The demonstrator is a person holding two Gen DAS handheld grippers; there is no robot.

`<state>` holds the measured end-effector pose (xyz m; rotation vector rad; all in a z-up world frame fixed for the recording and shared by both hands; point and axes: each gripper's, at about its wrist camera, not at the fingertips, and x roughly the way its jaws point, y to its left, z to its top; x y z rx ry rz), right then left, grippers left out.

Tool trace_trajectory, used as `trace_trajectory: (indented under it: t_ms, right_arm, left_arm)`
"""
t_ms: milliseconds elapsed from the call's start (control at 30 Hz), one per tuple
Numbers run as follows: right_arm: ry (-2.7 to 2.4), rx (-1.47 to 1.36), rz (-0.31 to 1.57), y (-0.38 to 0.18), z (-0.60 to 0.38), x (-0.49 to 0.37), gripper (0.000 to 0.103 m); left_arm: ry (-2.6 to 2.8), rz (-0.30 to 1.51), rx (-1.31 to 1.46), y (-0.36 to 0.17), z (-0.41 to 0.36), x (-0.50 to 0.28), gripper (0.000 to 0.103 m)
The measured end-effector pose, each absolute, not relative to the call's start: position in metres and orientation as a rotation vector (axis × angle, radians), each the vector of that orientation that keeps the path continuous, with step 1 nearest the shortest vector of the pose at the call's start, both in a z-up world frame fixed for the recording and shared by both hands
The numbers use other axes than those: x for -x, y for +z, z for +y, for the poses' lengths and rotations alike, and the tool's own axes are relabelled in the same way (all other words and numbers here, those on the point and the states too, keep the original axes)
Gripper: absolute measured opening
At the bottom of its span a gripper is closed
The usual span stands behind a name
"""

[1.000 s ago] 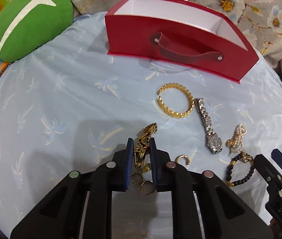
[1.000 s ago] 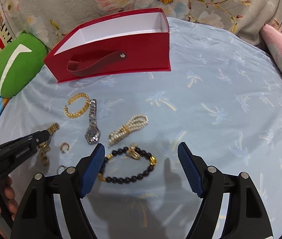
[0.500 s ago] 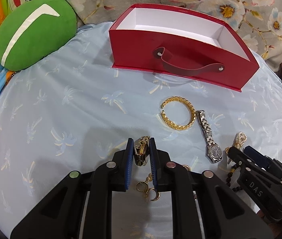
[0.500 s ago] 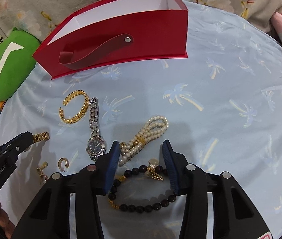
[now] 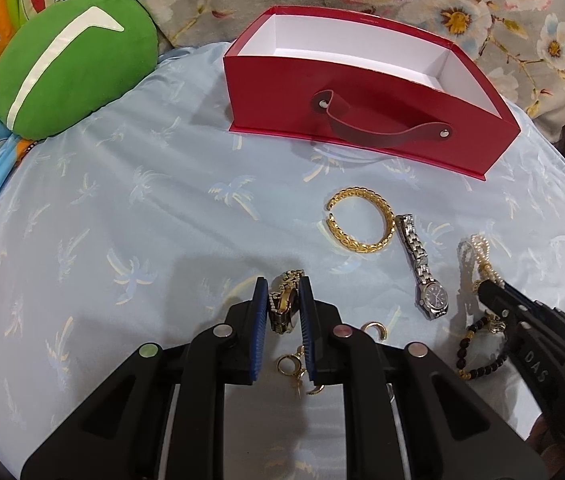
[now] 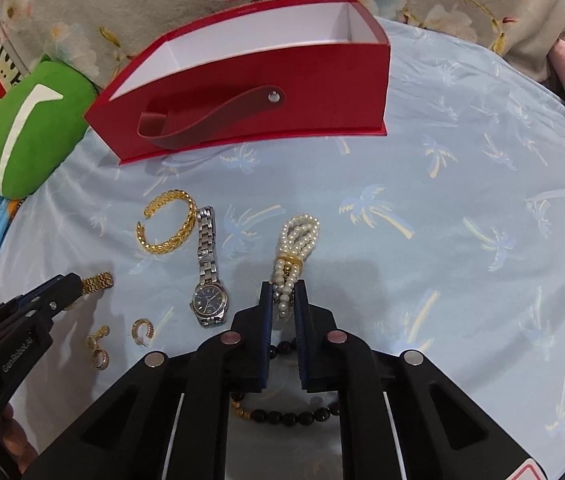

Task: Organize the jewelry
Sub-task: 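Carry the gold watch and pearl bracelet over the red box with both tools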

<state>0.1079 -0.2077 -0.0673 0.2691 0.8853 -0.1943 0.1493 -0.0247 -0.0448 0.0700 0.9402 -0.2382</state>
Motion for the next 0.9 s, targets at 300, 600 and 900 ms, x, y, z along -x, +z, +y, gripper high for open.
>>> trace_trajectory:
  t_ms: [300, 600, 900]
  right_arm:
    - [-0.159, -0.257, 0.769, -0.016, -0.209, -0.079, 0.009]
    - [-0.124, -0.217, 0.652, 0.037, -0.211, -0.08, 0.009]
    - [-0.114, -0.209, 0.573, 0.072, -0.231, -0.125, 0.01]
  left_arm:
    - [-0.262, 0.876, -0.063, -0.012, -0.026, -0.134, 0.015]
    - [-0.278, 0.755, -0.069, 0.04, -0.038, -0.142, 0.015]
    - [-0.28, 0.645, -0.083, 0.082, -0.06, -0.177, 0.015]
